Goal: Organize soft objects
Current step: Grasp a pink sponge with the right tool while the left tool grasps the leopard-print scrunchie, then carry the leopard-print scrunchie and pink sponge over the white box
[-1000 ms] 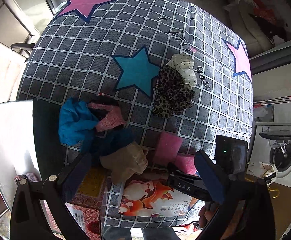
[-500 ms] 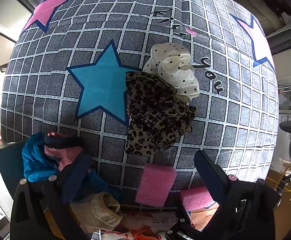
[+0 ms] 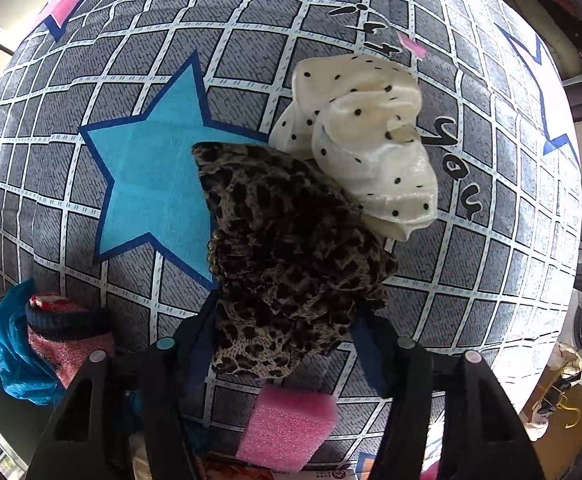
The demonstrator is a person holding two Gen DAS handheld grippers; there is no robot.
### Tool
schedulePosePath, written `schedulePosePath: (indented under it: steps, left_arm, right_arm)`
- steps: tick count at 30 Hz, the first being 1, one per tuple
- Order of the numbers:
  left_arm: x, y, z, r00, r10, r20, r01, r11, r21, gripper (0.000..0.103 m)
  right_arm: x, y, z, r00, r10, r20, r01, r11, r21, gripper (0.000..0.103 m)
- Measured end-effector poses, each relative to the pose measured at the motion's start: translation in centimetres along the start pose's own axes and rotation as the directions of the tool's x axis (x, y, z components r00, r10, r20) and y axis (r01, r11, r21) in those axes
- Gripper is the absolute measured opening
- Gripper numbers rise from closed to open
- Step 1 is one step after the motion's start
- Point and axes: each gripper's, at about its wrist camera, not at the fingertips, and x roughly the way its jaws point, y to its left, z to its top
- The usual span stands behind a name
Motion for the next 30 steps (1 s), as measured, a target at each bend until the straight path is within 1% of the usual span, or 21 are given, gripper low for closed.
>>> schedulePosePath:
  steps: [2,3,4,6,8,11,13,14,16,18,21,23,26,30]
  left_arm:
    - [-0.4,-0.7,-0.4,1.000,-0.007,0.023,0.006,0.999,0.037,0.019]
    - [-0.7,-0.9,-0.6,0.999,0.000,0.037,-0.001,0.999,0.050,0.017]
    - [-1.0,-1.2,-0.8,0.998,0.003,0.056,-0.006,0.998,0.062,0.016]
    - [-1.7,-1.5,-1.4,0.997,0.012,0.080,-0.018,0.997,0.076,0.016]
    - [-3.1,-1.5,-1.9,0.994,0.008,0.108,-0.019,0.995,0.095,0.016]
    - [-5.1,-1.8,-3.2,0.987,0.006,0.158,-0.028,0.990,0.137,0.016]
    - [-6.3,-2.2,-3.4,0.983,-0.002,0.184,-0.028,0.986,0.162,0.016]
    - [-6.9,-2.2,-3.6,0.982,-0.019,0.189,-0.014,0.986,0.167,0.016]
    - [-8.4,-1.5,-4.0,0.978,-0.069,0.195,0.037,0.985,0.166,0.016]
    - [-10.0,-1.0,-4.5,0.971,-0.111,0.213,0.076,0.983,0.167,0.016]
    - [-11.9,-0.3,-5.6,0.958,-0.163,0.234,0.125,0.977,0.171,0.016]
    - [-12.6,0.6,-5.8,0.955,-0.185,0.232,0.148,0.974,0.170,0.016]
    - [-13.0,0.4,-6.7,0.956,-0.190,0.225,0.151,0.972,0.180,0.016]
    - [-14.2,0.4,-8.3,0.955,-0.187,0.230,0.132,0.963,0.237,0.016]
  right_arm:
    - [-1.3,-1.3,0.0,1.000,0.005,0.012,-0.005,1.000,0.002,0.072]
    - [-1.4,-1.2,-0.4,1.000,0.006,0.018,-0.006,1.000,0.003,0.072]
    - [-1.5,-1.1,-0.9,1.000,0.007,0.024,-0.007,1.000,0.003,0.072]
    - [-2.3,-1.3,-0.9,0.999,0.007,0.036,-0.007,1.000,0.001,0.072]
    - [-2.5,-1.1,0.1,0.999,0.007,0.044,-0.007,1.000,-0.003,0.072]
    - [-3.7,-1.4,-0.4,0.998,0.004,0.056,-0.004,1.000,-0.003,0.072]
    - [-3.3,-0.8,-0.3,0.998,-0.001,0.059,0.001,1.000,-0.003,0.072]
    - [-2.9,-0.2,-0.1,0.998,-0.002,0.060,0.002,1.000,0.000,0.072]
    - [-3.1,-0.2,-0.1,0.998,0.000,0.065,0.000,1.000,0.008,0.072]
    - [-3.2,0.3,0.1,0.997,-0.005,0.075,0.004,1.000,0.010,0.072]
    - [-3.8,0.7,-0.2,0.996,-0.006,0.094,0.005,1.000,0.011,0.072]
    - [-4.1,0.9,-0.5,0.994,-0.002,0.105,0.001,1.000,0.016,0.072]
    - [-4.3,1.2,-0.9,0.994,0.001,0.113,-0.004,1.000,0.025,0.072]
    - [-4.8,1.6,-1.6,0.992,0.006,0.123,-0.009,1.000,0.029,0.072]
